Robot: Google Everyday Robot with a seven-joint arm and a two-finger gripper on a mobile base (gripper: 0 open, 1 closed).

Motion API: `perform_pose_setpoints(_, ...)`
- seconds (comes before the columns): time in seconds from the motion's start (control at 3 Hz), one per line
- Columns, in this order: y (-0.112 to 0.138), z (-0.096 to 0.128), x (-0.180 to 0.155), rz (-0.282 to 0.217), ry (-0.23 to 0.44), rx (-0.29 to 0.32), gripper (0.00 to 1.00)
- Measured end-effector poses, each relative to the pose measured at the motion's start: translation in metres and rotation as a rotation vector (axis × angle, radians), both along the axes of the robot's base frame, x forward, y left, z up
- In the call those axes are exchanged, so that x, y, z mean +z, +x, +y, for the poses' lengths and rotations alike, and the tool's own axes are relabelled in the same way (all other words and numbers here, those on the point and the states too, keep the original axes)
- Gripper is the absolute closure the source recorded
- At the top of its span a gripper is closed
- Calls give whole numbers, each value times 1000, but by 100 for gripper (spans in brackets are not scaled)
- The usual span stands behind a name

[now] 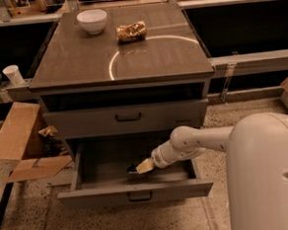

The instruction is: Place rxbar blueberry into middle drawer

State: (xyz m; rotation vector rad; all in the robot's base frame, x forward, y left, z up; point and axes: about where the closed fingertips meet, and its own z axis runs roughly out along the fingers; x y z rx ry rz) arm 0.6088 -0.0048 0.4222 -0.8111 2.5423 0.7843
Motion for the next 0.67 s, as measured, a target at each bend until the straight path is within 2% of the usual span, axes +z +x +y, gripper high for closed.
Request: perform_pose_setpoints(0.67,1,-3,11,-40,1,-8,11)
